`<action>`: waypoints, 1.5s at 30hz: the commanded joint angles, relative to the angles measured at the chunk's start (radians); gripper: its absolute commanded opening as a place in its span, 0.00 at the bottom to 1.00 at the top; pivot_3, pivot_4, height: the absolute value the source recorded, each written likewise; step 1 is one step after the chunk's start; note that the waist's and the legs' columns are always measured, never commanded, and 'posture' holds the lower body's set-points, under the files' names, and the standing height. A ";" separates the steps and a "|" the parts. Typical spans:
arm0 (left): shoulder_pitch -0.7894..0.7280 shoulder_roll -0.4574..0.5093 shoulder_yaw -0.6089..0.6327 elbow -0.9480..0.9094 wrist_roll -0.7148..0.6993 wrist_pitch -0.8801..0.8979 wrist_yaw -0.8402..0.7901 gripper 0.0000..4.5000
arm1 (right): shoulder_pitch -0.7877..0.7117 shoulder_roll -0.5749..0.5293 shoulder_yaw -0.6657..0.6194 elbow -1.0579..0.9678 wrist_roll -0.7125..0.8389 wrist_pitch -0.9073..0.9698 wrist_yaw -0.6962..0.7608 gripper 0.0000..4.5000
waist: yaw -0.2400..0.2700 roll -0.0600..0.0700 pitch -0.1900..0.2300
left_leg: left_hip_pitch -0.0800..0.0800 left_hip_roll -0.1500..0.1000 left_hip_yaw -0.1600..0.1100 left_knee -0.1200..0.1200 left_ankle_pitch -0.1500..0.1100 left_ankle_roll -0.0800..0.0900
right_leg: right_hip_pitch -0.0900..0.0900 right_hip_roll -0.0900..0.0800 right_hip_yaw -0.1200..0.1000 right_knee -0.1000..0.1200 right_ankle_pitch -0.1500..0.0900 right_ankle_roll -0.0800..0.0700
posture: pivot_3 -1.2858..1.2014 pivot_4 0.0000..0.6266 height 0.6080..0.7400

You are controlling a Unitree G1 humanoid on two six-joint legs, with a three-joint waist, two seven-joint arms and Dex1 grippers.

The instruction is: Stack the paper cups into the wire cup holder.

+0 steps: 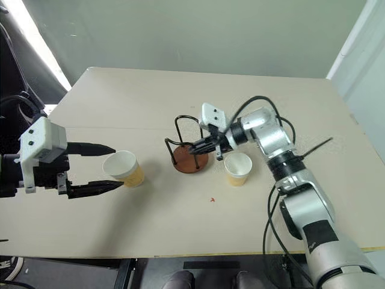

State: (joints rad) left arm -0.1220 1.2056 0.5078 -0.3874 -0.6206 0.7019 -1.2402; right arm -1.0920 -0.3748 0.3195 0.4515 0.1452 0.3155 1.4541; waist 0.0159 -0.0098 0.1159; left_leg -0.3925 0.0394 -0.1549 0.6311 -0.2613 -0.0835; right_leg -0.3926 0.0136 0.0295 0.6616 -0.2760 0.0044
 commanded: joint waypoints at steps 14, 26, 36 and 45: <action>0.057 0.013 -0.120 -0.107 -0.031 -0.040 -0.093 1.00 | 0.287 -0.221 -0.014 -0.471 0.168 0.016 0.149 0.01 | -0.008 -0.001 0.000 | 0.010 0.004 0.002 0.002 0.000 0.000 | 0.007 0.003 0.002 0.000 0.000 0.000 | 0.52 0.24 1.00; 0.022 0.019 -0.177 -0.092 -0.023 -0.042 -0.072 1.00 | 0.286 -0.254 0.040 -0.432 0.182 -0.023 0.160 0.33 | -0.007 -0.001 0.000 | 0.010 0.005 0.002 0.002 0.000 0.001 | 0.007 0.004 0.002 0.000 0.000 0.000 | 0.52 0.24 1.00; -0.033 0.023 -0.195 -0.025 0.010 -0.062 -0.065 1.00 | 0.209 -0.372 -0.088 -0.457 0.261 0.026 0.160 0.99 | -0.005 0.000 0.000 | 0.009 0.005 0.001 0.002 0.000 0.001 | 0.007 0.004 0.002 0.000 0.000 0.000 | 0.52 0.24 1.00; -0.040 -0.018 -0.160 -0.037 -0.026 -0.049 -0.021 1.00 | 0.223 -0.477 -0.092 -0.413 0.153 -0.030 0.109 0.99 | -0.002 -0.003 -0.002 | 0.010 0.005 0.002 0.000 0.000 0.001 | 0.010 0.004 0.001 -0.001 0.000 0.000 | 0.52 0.24 1.00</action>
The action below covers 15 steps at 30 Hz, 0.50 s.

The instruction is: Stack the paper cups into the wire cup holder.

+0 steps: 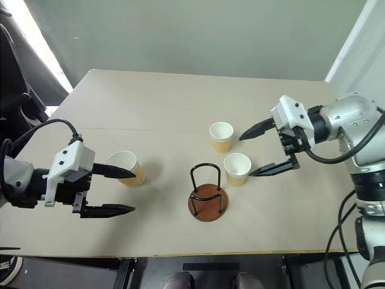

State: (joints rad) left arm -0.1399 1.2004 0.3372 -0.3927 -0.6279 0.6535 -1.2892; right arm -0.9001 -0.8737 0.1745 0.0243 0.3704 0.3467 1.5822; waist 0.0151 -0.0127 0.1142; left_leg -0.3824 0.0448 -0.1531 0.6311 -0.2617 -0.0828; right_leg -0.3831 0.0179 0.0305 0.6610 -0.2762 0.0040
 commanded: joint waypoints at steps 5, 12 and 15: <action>-0.038 -0.021 0.000 -0.045 -0.029 0.009 0.049 1.00 | 0.021 0.089 0.119 0.107 -0.183 -0.187 -0.036 0.99 | -0.006 0.001 0.000 | 0.001 0.001 -0.001 0.001 -0.002 0.004 | -0.003 0.000 0.002 0.001 0.000 0.000 | 0.52 0.24 1.00; 0.002 -0.014 0.049 -0.089 -0.052 0.040 0.066 1.00 | -0.019 0.166 0.173 0.239 -0.275 -0.309 -0.031 0.99 | -0.003 0.001 0.000 | 0.000 0.001 -0.003 0.002 -0.001 0.003 | -0.003 0.000 0.002 0.001 0.000 0.000 | 0.52 0.24 1.00; 0.014 -0.013 0.064 -0.103 -0.061 0.050 0.075 1.00 | -0.025 0.189 0.201 0.296 -0.333 -0.378 -0.045 0.96 | -0.002 0.001 0.000 | -0.001 0.001 -0.003 0.001 -0.001 0.002 | -0.003 0.000 0.001 0.001 0.000 0.000 | 0.52 0.24 1.00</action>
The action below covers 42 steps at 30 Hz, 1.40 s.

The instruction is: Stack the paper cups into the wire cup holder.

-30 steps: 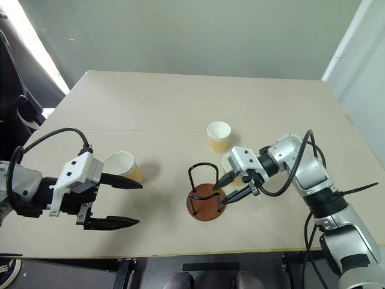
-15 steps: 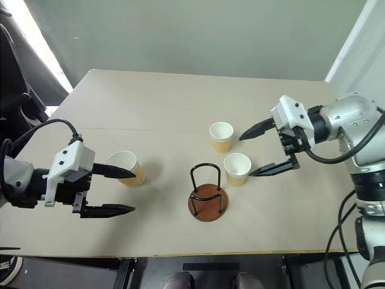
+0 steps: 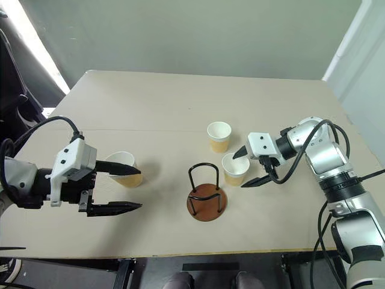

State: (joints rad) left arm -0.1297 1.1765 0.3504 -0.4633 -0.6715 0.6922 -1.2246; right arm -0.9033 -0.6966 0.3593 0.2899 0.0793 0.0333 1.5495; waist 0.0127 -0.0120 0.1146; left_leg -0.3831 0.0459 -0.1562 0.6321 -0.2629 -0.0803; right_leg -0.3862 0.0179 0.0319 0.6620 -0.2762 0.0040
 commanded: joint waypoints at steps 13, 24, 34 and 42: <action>0.014 0.020 0.068 -0.029 -0.019 0.011 0.022 1.00 | -0.064 0.034 0.008 0.112 -0.084 -0.146 0.014 0.01 | 0.002 0.000 0.000 | 0.000 0.000 -0.001 0.000 0.000 0.000 | 0.000 0.000 0.000 0.000 0.000 0.000 | 0.52 0.24 1.00; -0.011 0.011 0.038 -0.011 -0.021 -0.013 0.012 1.00 | -0.222 -0.244 -0.004 -0.174 0.407 0.104 0.065 0.01 | 0.005 0.002 0.001 | -0.002 0.000 0.007 -0.002 0.001 -0.003 | 0.000 0.001 0.000 -0.001 0.000 -0.001 | 0.52 0.24 1.00; -0.051 0.004 -0.014 0.010 -0.008 -0.031 0.016 1.00 | -0.198 -0.048 0.005 -0.310 0.394 0.229 0.040 0.01 | -0.007 0.001 0.001 | 0.002 0.001 0.005 0.000 0.000 -0.002 | 0.000 0.003 0.000 0.000 -0.001 -0.002 | 0.52 0.24 1.00; -0.021 0.012 0.022 -0.011 -0.011 -0.016 0.017 1.00 | -0.148 -0.022 0.026 -0.354 0.368 0.234 0.065 0.01 | 0.000 0.001 0.001 | -0.001 0.001 0.004 0.000 0.000 -0.002 | 0.000 0.002 0.000 0.000 -0.001 -0.002 | 0.52 0.24 1.00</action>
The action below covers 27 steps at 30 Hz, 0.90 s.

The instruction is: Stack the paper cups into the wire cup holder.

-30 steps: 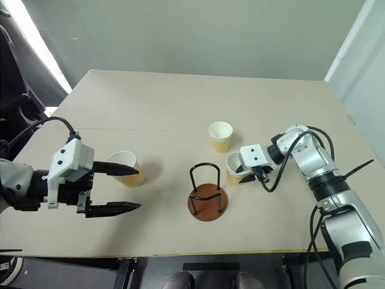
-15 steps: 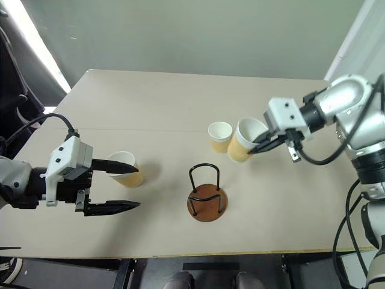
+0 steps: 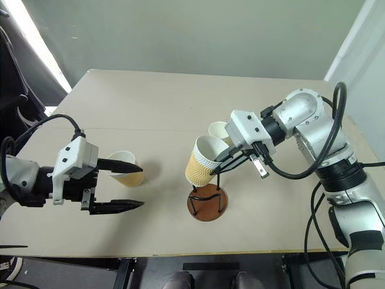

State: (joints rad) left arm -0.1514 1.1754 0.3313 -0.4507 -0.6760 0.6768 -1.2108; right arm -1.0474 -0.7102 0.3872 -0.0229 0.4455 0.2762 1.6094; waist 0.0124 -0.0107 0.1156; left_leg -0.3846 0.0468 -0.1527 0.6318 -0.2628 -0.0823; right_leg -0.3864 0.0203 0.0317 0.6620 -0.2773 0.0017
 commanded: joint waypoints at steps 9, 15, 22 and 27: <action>0.021 0.015 0.062 -0.033 -0.007 0.006 0.012 1.00 | 0.001 -0.030 0.039 -0.029 -0.031 -0.065 0.005 0.29 | -0.001 0.000 0.000 | 0.001 0.000 0.001 0.000 0.000 0.000 | 0.001 0.000 0.000 -0.001 0.000 0.000 | 0.52 0.24 1.00; 0.046 0.014 0.094 -0.051 -0.010 0.017 0.024 1.00 | -0.096 0.028 -0.013 0.196 -0.116 -0.145 -0.011 0.78 | -0.003 0.000 0.000 | 0.002 0.000 0.000 0.001 0.000 0.000 | 0.000 0.000 0.000 0.000 0.000 0.000 | 0.52 0.24 1.00; 0.085 0.009 0.136 -0.066 -0.006 0.028 0.036 1.00 | -0.335 0.231 -0.024 0.863 -0.340 -0.338 -0.243 0.92 | -0.005 0.000 0.000 | 0.002 0.002 -0.005 -0.002 -0.005 0.009 | -0.005 0.000 0.000 0.001 0.000 -0.003 | 0.52 0.24 1.00; 0.109 0.010 0.169 -0.082 0.001 0.038 0.059 1.00 | -0.367 0.317 0.018 1.127 -0.498 -0.490 -0.321 0.92 | 0.010 0.000 0.000 | -0.002 0.002 -0.006 -0.002 -0.003 -0.002 | -0.006 0.000 -0.001 0.002 0.000 -0.004 | 0.52 0.24 1.00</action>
State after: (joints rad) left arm -0.0412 1.1775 0.4505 -0.5076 -0.6758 0.7084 -1.1640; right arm -1.3820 -0.3892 0.4071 1.0701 -0.0143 -0.1615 1.3089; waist 0.0219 -0.0103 0.1158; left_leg -0.3888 0.0489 -0.1581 0.6299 -0.2656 -0.0844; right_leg -0.3934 0.0199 0.0306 0.6638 -0.2773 -0.0023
